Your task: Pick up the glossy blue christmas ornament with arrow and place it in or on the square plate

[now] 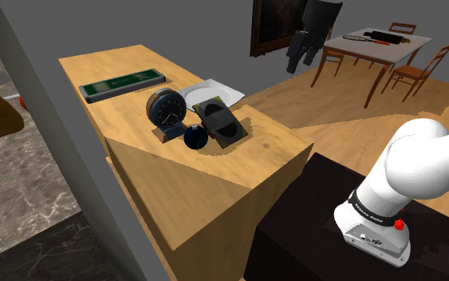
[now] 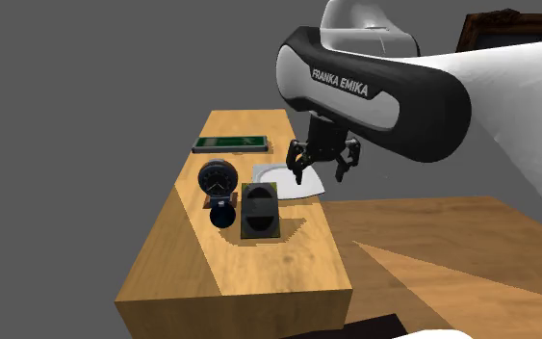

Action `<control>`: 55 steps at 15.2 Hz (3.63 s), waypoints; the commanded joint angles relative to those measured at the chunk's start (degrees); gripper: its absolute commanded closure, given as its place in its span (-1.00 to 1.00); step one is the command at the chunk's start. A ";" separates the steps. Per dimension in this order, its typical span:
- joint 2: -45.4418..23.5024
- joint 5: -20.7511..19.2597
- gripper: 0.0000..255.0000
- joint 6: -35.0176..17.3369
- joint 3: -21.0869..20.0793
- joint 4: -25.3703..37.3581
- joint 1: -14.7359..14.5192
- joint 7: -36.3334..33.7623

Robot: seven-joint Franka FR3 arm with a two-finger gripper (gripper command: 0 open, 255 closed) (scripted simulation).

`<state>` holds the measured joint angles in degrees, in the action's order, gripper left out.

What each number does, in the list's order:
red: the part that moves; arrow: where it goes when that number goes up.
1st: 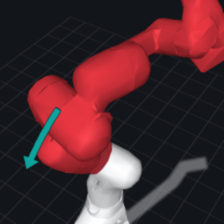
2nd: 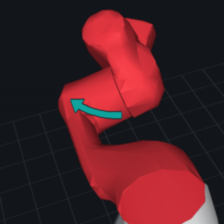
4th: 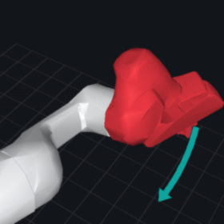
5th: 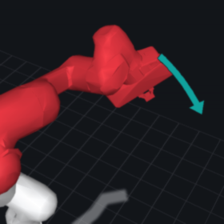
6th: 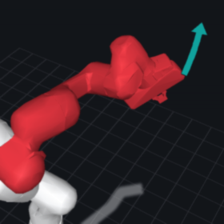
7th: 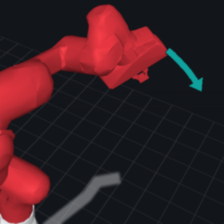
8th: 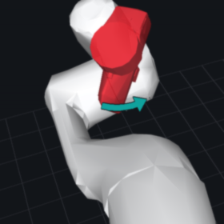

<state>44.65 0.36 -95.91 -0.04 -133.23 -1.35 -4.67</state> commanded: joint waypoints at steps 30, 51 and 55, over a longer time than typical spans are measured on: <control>-30.17 -26.15 -1.00 -55.05 -66.47 -1.51 39.94 -77.62; -36.17 -37.01 1.00 -56.01 -78.56 0.19 53.45 -85.05; -34.96 -34.00 1.00 -55.45 -74.39 0.40 49.19 -82.51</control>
<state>9.18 -35.03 -151.57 -76.30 -132.84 49.71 -88.38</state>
